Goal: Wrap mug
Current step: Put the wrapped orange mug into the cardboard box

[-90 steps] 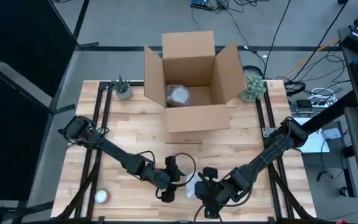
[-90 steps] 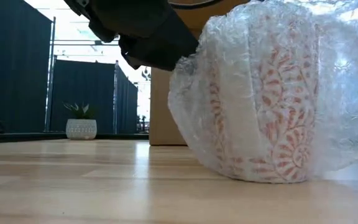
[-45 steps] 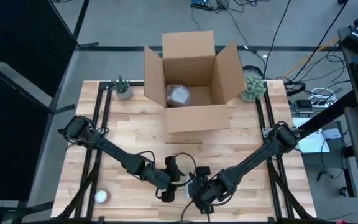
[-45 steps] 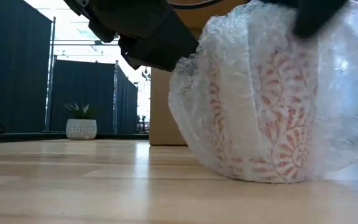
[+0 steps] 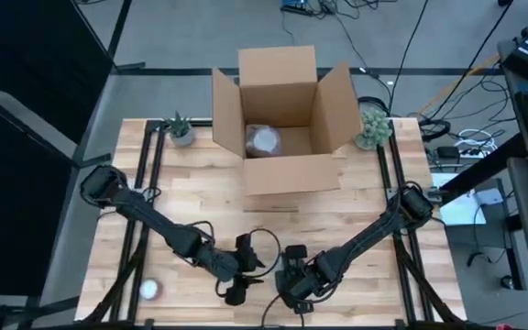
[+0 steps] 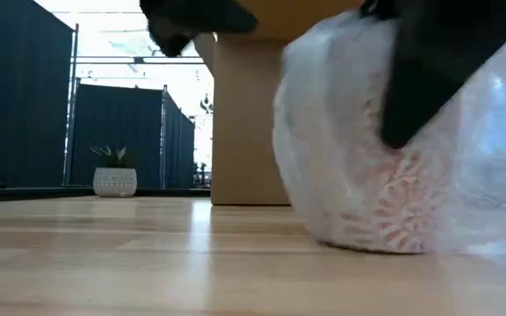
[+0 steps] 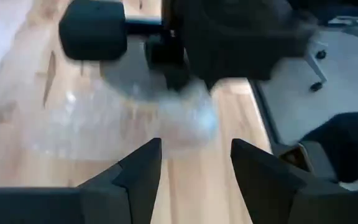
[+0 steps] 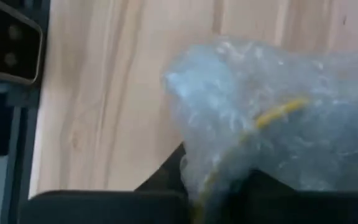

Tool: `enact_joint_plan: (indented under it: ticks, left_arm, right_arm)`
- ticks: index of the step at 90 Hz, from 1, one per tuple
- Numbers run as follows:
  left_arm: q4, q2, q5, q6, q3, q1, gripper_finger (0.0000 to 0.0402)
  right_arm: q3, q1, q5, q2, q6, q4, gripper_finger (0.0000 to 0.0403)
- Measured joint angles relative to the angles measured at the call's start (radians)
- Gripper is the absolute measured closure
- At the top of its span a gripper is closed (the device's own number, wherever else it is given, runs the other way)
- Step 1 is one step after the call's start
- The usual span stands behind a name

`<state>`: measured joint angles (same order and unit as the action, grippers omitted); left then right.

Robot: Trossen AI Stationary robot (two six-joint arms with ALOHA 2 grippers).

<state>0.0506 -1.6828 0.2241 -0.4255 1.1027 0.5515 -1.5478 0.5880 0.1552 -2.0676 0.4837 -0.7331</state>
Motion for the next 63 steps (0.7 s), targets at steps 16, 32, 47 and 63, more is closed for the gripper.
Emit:
enact_joint_plan:
  ticks: [16,32,47,63]
  left_arm:
    - [0.174,0.096,0.019,-0.065,0.001,0.051,0.0219]
    - [0.288,0.185,0.06,-0.074,0.0,0.097,0.0219]
    - [0.346,0.265,0.07,-0.067,0.0,0.117,0.0219]
    - [0.365,0.335,0.073,-0.037,0.0,0.119,0.0219]
  right_arm:
    - [0.01,0.026,-0.003,0.059,0.015,-0.005,0.0386]
    - [0.005,0.053,-0.01,0.219,0.008,0.04,0.0387]
    - [0.009,0.047,0.02,0.362,-0.071,0.092,0.0388]
    - [0.003,0.034,0.09,0.528,-0.246,0.213,0.0388]
